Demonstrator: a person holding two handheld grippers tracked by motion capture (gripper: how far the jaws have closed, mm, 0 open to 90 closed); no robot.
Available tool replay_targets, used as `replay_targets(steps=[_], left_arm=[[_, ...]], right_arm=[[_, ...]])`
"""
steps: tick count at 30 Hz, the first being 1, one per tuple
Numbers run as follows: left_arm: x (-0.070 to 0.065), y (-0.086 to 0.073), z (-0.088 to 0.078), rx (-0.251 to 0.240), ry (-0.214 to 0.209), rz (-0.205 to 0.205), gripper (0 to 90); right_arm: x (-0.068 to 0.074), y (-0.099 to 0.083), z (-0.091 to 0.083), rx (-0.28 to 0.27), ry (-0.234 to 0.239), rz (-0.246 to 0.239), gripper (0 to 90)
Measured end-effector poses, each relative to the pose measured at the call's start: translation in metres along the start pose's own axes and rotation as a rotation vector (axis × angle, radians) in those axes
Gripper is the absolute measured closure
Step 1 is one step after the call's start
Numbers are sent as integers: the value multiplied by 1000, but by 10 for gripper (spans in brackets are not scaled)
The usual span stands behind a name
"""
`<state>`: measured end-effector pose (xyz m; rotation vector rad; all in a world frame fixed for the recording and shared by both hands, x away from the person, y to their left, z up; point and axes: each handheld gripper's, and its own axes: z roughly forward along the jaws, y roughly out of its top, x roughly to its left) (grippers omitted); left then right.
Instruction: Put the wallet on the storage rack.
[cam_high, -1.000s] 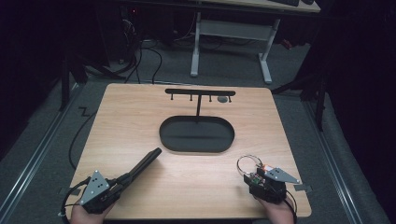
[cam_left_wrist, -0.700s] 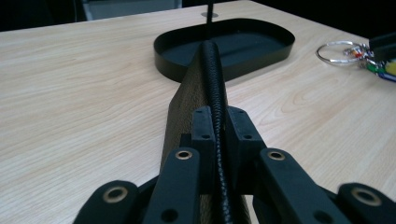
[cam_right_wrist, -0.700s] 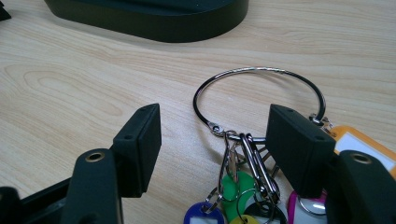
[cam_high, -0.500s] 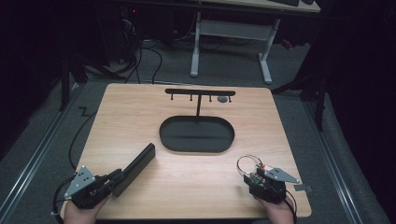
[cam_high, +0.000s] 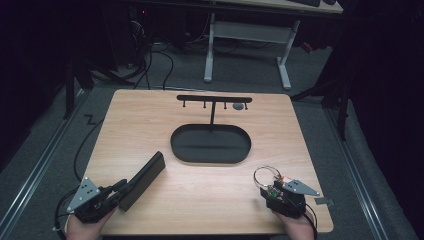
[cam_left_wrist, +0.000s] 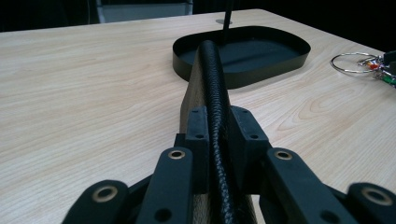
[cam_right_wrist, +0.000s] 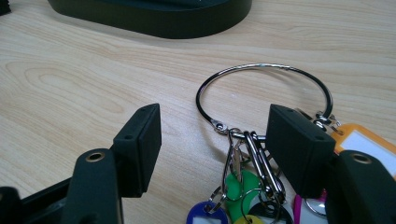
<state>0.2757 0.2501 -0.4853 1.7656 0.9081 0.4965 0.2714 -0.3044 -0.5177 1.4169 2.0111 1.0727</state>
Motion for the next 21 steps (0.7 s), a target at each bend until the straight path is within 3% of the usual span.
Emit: replay_targets(steps=[6,9,13,16,21], left_arm=[[4,-3,1,23,14,0,666],[4,-4,3,39,23,11,656],[-2,-4,6,85,64,77,616],[-5,4,10,119,71,72,573],[-13,21,17,206,105,167,527]], right_arm=[[2,0,1,2,10,-6,359],[2,1,0,-4,16,-3,358],[1,1,0,-9,22,-2,358],[0,2,-1,-24,29,-2,357],[0,2,-4,-31,39,-3,357]])
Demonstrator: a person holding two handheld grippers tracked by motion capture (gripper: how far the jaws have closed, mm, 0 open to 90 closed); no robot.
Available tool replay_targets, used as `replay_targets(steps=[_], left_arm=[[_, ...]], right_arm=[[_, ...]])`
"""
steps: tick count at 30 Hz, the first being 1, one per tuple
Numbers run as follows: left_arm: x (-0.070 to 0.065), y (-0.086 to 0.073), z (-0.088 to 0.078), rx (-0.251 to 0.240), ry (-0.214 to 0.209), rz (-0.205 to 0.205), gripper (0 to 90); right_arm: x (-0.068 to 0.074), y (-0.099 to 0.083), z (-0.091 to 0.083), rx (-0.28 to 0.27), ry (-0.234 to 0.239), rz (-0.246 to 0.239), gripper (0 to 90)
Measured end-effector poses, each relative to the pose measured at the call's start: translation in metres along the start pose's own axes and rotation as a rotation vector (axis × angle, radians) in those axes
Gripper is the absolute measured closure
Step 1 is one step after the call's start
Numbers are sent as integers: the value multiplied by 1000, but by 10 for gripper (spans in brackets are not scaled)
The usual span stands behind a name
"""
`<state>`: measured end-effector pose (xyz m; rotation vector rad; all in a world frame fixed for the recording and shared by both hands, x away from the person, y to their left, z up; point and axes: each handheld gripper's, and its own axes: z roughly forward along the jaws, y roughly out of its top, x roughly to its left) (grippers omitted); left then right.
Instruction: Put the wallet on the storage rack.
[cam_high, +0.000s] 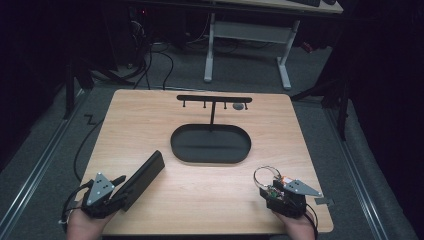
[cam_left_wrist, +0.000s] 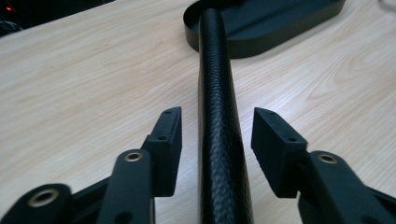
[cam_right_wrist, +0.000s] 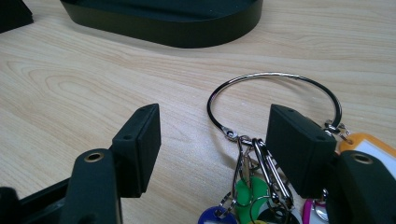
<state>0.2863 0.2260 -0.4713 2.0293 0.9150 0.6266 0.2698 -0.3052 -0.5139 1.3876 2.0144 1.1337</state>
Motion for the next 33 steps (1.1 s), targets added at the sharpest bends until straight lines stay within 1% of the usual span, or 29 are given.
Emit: replay_targets(steps=[1,2,3,5,7,10,14,15,18,20,21,22,23,25,27,28,30,33], left_arm=[[-1,2,1,13,-13,2,519],[-1,5,1,30,-27,12,498],[-2,8,1,52,-20,33,486],[-2,12,1,74,-11,53,480],[-1,17,0,97,-5,62,462],[1,27,-1,153,20,79,433],[4,37,3,241,2,68,423],[5,40,5,269,-10,74,422],[3,47,11,323,-19,107,419],[1,52,14,341,-12,129,431],[0,56,16,357,-16,135,439],[0,56,16,357,-16,135,451],[-2,62,20,385,-20,141,459],[-3,66,23,412,-23,152,474],[-5,69,27,449,-29,163,514],[-5,70,29,468,-38,164,525],[-4,72,33,500,-51,149,550],[-1,75,36,536,-55,140,587]], right_arm=[[-1,0,0,-3,2,5,357],[-1,0,0,-2,4,10,357],[-2,0,0,-7,7,9,357],[-3,0,-2,-8,6,13,357],[-4,-1,-3,-12,8,22,357],[-5,-1,-4,-17,7,26,358],[-5,-1,-2,-14,11,29,358],[-5,-1,-2,-12,12,31,358],[-5,-1,-1,-10,15,30,358],[-5,-1,-1,-10,16,30,359],[-5,-1,-1,-9,15,29,359],[-5,-1,-1,-6,14,28,359],[-5,-1,-1,-5,15,30,358],[-6,-1,-1,-4,15,29,359],[-6,-1,-1,-2,17,31,359],[-6,-1,-1,-3,17,32,359],[-6,-1,-1,-2,19,33,359],[-7,-2,-1,-2,22,31,359]])
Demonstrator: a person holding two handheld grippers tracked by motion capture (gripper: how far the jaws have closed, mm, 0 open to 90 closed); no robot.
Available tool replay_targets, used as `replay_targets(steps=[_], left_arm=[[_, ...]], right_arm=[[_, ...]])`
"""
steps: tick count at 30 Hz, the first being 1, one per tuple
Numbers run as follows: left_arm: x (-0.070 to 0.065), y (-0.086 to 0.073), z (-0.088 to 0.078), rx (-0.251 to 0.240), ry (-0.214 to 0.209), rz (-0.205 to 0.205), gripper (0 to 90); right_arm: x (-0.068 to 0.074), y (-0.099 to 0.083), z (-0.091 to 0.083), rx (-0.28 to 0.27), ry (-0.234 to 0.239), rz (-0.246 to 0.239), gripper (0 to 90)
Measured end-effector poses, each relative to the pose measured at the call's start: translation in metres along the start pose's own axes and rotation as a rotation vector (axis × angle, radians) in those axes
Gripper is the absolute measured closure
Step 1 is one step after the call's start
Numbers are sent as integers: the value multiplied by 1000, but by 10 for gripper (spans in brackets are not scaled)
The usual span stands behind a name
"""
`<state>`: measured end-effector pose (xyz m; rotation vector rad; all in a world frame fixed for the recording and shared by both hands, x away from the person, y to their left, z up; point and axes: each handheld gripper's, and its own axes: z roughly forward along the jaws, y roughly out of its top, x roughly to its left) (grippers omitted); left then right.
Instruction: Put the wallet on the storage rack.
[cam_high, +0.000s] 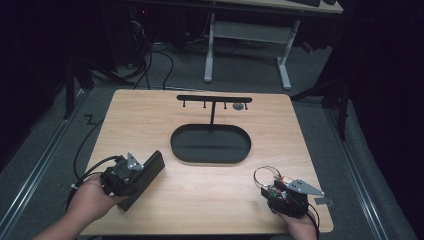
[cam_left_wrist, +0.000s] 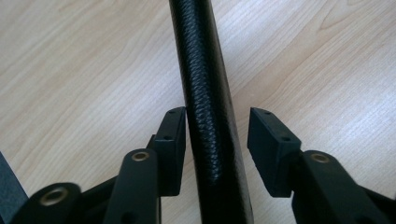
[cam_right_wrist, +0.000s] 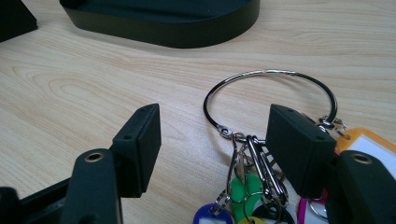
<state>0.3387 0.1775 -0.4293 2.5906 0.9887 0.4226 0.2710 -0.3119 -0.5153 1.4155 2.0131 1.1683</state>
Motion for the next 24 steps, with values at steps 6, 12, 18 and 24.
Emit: replay_targets(steps=[6,12,18,24], left_arm=[[2,6,1,67,6,25,675],[7,11,5,108,-11,4,698],[2,13,4,91,5,50,759],[-14,20,-7,50,39,198,760]], right_arm=[[0,0,1,4,5,1,359],[0,0,0,1,6,-1,360],[-1,0,0,0,5,-1,360],[-1,0,1,2,4,-3,360]])
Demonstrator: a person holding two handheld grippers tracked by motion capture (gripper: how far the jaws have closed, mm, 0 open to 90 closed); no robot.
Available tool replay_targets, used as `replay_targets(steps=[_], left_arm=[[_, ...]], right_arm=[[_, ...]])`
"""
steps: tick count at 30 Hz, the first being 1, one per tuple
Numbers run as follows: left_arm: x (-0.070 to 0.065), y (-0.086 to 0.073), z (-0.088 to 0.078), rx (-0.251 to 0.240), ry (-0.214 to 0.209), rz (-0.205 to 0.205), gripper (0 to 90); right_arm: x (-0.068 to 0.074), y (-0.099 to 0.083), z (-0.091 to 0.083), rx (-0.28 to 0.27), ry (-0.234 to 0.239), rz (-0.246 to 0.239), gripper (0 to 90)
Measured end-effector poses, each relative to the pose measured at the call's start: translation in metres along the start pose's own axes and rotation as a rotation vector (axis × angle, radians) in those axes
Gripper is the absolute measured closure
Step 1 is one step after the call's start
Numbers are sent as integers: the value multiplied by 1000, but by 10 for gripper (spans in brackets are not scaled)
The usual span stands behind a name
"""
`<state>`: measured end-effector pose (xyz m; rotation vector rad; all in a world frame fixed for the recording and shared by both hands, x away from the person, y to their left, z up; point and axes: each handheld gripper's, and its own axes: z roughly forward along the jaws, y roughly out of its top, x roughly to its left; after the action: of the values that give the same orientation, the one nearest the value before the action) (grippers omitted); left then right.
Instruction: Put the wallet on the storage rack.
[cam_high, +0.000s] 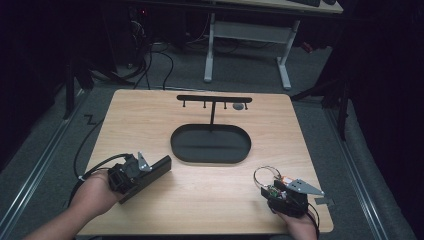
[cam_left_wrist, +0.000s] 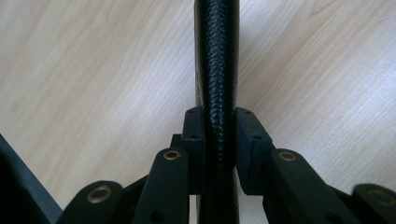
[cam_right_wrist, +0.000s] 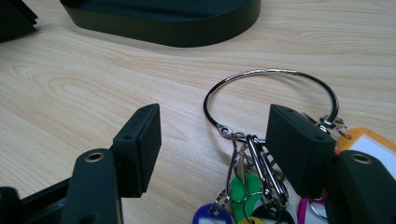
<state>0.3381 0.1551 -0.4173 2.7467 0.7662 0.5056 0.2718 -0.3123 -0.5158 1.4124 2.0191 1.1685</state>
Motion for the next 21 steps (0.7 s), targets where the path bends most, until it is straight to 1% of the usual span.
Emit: replay_targets(steps=[1,4,6,11,13,14,15,16,18,20,21], left_arm=[[-1,3,-2,-9,0,10,760],[-4,10,-8,-25,-2,61,761],[-8,16,-10,-38,19,91,761],[-16,30,-12,-90,44,137,760],[-22,35,-13,-114,62,164,760],[-25,39,-13,-124,74,185,760],[-27,42,-14,-129,81,196,760],[-30,46,-15,-145,88,208,760],[-32,52,-15,-157,96,221,760],[-35,59,-13,-165,127,252,760],[-36,61,-12,-169,132,257,760]], right_arm=[[0,0,0,1,0,2,360],[1,0,0,1,0,3,360],[0,0,0,-3,0,2,361],[-1,0,-1,-2,2,4,361],[-1,0,-1,-4,2,6,361],[-1,0,-1,-4,2,5,361],[-1,0,-1,-3,3,6,361],[-1,0,-1,-4,2,6,361],[-1,0,-1,-1,3,7,361],[-1,0,-1,-1,3,6,361],[-1,0,-1,0,4,6,361]])
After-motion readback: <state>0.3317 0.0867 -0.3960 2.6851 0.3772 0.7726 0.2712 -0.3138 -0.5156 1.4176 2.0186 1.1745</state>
